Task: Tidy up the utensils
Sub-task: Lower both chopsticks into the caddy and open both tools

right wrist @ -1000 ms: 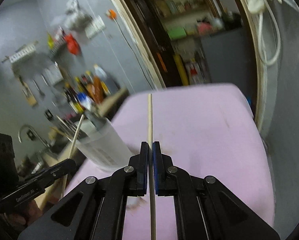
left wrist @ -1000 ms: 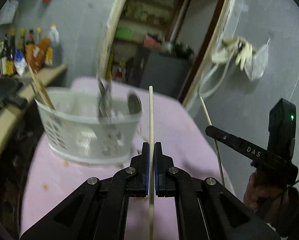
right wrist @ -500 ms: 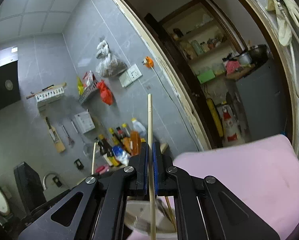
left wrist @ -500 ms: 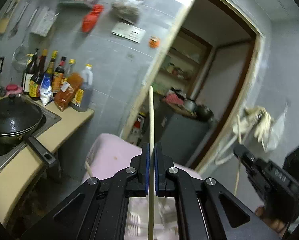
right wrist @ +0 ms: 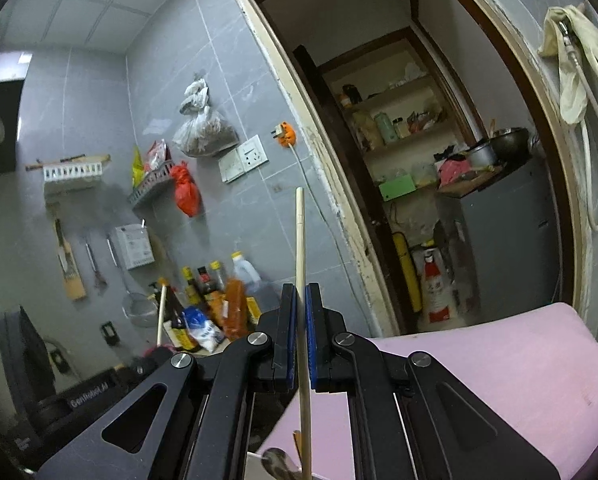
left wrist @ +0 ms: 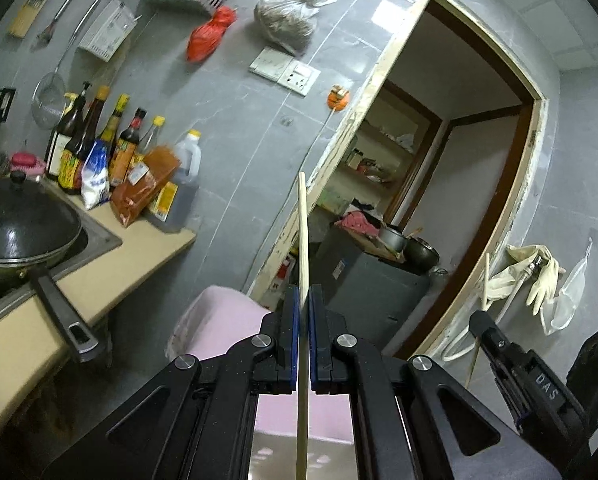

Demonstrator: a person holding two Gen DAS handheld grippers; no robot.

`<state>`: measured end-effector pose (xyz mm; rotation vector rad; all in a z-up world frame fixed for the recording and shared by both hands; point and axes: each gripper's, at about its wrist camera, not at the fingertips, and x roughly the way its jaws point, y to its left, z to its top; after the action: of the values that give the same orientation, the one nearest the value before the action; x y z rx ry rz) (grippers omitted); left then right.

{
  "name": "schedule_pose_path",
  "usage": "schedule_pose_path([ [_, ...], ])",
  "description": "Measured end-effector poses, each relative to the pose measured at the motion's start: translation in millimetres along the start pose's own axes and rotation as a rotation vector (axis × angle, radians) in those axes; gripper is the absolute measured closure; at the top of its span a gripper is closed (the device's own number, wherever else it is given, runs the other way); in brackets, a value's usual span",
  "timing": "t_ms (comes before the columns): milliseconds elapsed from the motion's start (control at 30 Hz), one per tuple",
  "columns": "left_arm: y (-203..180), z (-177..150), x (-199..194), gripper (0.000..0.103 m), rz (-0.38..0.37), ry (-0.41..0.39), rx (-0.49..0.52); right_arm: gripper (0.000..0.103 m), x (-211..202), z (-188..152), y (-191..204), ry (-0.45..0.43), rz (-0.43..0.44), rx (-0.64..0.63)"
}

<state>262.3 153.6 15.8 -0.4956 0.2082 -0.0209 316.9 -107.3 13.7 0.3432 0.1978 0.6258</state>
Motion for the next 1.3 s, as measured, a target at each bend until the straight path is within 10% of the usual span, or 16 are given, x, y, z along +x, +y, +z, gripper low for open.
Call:
schedule_pose_path([
  [567, -27, -47, -8, 0.101, 0.092, -0.228, 0.273, 0.1, 4, -40, 12, -0.007, -0.011, -0.105],
  [1300, -41, -64, -9, 0.099, 0.097, -0.255, 0.379, 0.1, -8, -46, 10, 0.04, -0.006, -0.116],
])
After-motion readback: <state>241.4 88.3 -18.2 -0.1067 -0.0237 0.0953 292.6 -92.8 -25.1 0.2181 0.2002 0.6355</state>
